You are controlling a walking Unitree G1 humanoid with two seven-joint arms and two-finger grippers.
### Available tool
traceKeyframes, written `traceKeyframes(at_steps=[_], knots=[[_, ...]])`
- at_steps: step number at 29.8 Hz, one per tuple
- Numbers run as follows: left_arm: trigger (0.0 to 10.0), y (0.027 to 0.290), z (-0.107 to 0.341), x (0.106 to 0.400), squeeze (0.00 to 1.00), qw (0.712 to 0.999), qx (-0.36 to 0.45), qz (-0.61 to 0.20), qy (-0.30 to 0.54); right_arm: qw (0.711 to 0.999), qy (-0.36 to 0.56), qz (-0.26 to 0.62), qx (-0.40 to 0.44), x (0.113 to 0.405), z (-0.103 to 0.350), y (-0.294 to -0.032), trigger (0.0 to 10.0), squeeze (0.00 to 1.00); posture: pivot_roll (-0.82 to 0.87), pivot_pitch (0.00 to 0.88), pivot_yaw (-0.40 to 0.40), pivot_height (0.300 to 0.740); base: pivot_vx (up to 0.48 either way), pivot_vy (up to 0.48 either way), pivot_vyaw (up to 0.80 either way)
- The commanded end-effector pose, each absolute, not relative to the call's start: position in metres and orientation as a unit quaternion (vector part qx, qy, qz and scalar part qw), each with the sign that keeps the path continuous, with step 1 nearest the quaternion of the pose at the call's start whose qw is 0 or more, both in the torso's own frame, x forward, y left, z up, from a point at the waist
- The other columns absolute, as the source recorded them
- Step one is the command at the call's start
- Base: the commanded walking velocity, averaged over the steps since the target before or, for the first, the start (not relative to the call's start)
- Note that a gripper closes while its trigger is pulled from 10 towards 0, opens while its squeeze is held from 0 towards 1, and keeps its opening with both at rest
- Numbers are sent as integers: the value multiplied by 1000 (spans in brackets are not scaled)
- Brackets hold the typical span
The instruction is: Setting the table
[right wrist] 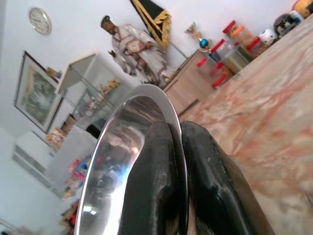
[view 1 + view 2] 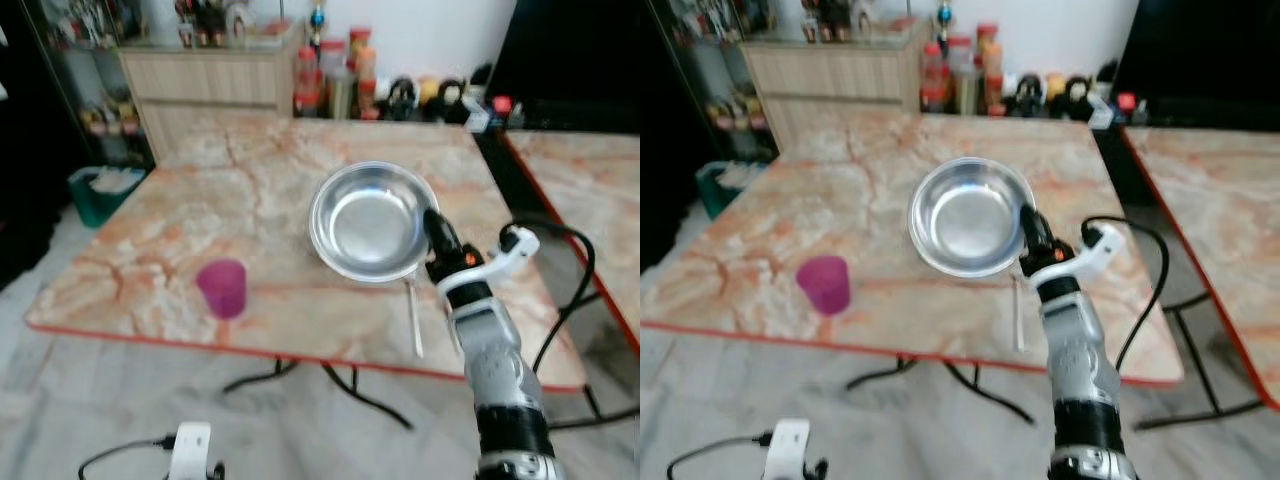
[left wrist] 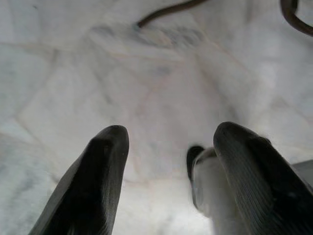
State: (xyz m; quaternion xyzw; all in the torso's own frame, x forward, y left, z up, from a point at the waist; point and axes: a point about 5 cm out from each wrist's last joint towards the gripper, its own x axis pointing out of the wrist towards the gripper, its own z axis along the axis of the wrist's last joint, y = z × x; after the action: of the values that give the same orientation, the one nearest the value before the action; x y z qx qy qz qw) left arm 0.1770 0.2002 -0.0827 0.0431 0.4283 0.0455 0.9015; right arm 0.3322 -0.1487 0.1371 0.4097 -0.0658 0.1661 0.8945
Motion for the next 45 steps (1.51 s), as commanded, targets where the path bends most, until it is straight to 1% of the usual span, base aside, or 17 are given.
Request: traceKeyframes(at_steps=[1,11,22,27,36,40,45], knots=[[10000,201,-81,180,0,903,49,45,425,896,-76,168,404,334,144,-151,10000,0,3,0,-4,719,0,-368,0],[10000,200,-82,179,0,902,46,48,426,897,-79,156,406,335,144,-154,10000,0,0,0,-1,719,0,-365,0],[10000,200,-82,178,0,902,46,48,427,902,-90,131,403,332,143,-162,10000,0,-11,0,6,719,0,-363,0],[10000,200,-82,178,0,902,47,46,427,904,-95,120,399,333,144,-166,10000,0,-11,0,6,719,0,-362,749],[10000,199,-82,179,0,902,47,43,427,906,-89,102,402,333,141,-170,10000,0,-18,0,10,719,187,-360,0],[10000,199,-82,178,0,902,48,42,428,908,-92,97,397,334,141,-171,10000,0,-21,0,11,719,120,-356,413],[10000,199,-82,178,0,902,48,41,426,907,-89,91,401,335,140,-171,10000,0,-19,0,12,719,242,-340,0]])
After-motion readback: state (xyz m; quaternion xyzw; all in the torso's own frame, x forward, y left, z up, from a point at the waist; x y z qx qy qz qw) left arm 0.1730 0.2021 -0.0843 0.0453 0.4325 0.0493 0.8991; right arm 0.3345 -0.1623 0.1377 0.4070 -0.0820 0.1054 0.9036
